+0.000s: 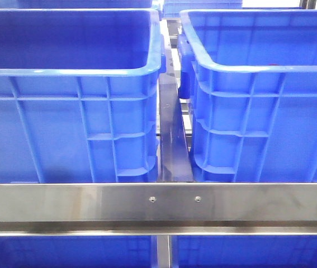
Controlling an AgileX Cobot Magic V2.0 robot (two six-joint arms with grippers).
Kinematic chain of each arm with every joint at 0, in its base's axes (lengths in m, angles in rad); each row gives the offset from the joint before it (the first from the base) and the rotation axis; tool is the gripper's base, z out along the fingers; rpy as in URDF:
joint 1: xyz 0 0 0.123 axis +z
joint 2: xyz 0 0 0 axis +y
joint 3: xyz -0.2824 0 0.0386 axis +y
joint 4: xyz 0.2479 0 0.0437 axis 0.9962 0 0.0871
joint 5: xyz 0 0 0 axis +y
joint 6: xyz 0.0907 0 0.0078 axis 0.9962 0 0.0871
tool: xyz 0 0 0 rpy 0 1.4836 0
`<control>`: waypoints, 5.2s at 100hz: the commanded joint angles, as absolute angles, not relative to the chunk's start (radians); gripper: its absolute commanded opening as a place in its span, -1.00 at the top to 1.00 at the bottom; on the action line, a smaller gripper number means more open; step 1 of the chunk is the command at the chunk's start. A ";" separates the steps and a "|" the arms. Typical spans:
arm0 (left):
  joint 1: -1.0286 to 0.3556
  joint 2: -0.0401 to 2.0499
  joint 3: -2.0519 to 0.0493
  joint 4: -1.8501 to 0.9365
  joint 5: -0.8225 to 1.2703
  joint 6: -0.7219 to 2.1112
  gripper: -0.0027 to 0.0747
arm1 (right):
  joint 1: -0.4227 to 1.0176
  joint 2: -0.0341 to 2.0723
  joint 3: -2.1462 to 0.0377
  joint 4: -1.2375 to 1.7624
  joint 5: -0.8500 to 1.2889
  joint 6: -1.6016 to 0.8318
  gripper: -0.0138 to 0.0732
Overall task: Pick red and yellow buttons and place in box
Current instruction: 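Grasp a yellow-capped push button with the left gripper and lift, then hand the yellow button from the left gripper to the right gripper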
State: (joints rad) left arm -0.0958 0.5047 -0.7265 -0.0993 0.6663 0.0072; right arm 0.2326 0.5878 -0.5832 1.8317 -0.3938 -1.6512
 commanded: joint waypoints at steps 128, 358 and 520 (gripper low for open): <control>-0.095 1.394 -1.198 -0.117 0.636 0.092 -0.40 | 0.234 0.587 -0.611 1.805 -0.280 -1.666 0.84; -0.620 1.267 -1.383 -0.136 0.847 0.145 0.98 | 0.234 0.587 -0.611 1.805 -0.276 -1.665 0.84; -0.858 1.254 -1.383 -0.136 0.791 0.145 0.98 | 0.234 1.076 -0.732 1.919 0.898 -1.074 -0.80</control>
